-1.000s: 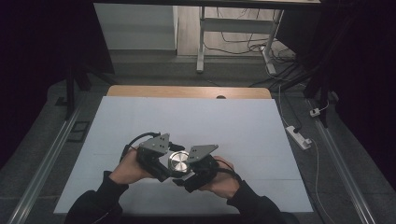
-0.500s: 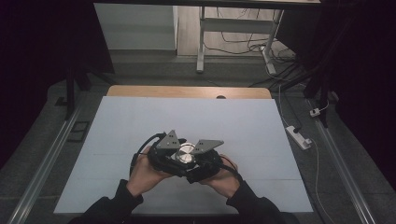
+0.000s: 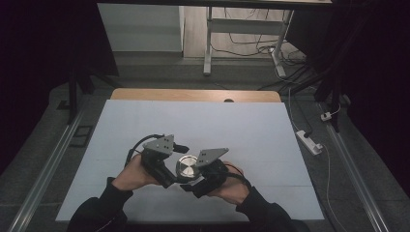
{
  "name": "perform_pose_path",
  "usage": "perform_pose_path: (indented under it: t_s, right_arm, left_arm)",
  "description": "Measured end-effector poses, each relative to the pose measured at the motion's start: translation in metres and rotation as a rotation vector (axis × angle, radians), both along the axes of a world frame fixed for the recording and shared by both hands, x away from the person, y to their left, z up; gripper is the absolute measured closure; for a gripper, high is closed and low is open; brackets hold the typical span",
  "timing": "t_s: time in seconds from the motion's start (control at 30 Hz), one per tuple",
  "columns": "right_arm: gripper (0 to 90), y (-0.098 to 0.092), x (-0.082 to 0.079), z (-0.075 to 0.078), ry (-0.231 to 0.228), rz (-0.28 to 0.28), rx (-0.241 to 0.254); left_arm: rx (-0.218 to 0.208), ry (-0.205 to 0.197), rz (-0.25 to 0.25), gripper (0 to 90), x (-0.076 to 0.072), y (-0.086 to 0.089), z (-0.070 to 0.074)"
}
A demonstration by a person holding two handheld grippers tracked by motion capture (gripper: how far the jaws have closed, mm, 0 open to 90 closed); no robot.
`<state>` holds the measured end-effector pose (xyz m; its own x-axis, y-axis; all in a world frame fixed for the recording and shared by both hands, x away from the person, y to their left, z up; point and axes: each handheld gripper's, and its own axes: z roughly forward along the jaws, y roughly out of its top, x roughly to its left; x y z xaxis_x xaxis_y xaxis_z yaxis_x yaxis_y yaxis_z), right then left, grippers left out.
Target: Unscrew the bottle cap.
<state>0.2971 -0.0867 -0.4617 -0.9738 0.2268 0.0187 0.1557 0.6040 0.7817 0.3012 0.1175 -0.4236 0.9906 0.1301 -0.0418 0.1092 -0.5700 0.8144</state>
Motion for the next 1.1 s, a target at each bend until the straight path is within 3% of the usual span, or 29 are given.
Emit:
perform_pose_path:
  t_s: [0.1, 0.23, 0.4, 0.57, 0.67, 0.77, 0.83, 0.9, 0.97, 1.1]
  right_arm:
    - [14.9, 0.002, -0.002, 0.000, -0.003, 0.015, 0.001]
    - [15.0, 0.001, -0.001, 0.001, 0.000, -0.018, 0.003]
    - [14.9, -0.002, 0.004, 0.000, -0.001, -0.097, -0.002]
    - [14.9, -0.005, 0.008, -0.003, -0.006, -0.187, 0.004]
    - [15.0, -0.006, 0.010, -0.003, -0.008, -0.230, 0.011]
    - [15.0, -0.007, 0.011, -0.004, -0.008, -0.247, 0.010]
    - [15.0, -0.007, 0.011, -0.003, -0.008, -0.246, 0.011]
    - [15.0, -0.008, 0.011, -0.002, -0.008, -0.235, 0.016]
    - [14.9, -0.009, 0.011, 0.000, -0.007, -0.211, 0.017]
    - [15.0, -0.010, 0.010, 0.002, 0.014, -0.120, 0.026]
  left_arm:
    - [0.016, -0.017, 0.004, 18.6, -0.002, -0.002, -0.001]
    - [-0.005, -0.019, 0.058, 20.1, -0.001, -0.003, -0.001]
    - [-0.001, -0.015, 0.206, 20.1, -0.004, -0.014, -0.003]
    - [0.004, -0.035, 0.387, 20.1, -0.011, -0.030, -0.004]
    - [-0.016, -0.040, 0.462, 20.0, -0.014, -0.035, -0.006]
    - [-0.019, -0.032, 0.451, 18.7, -0.012, -0.035, -0.005]
    - [-0.038, -0.006, 0.409, 10.4, -0.010, -0.030, -0.001]
    - [-0.047, -0.022, 0.381, 6.3, -0.009, -0.021, 0.006]
    - [-0.029, -0.031, 0.352, 4.1, -0.008, -0.012, 0.012]
    - [-0.007, -0.009, 0.205, 4.6, -0.003, 0.003, 0.014]
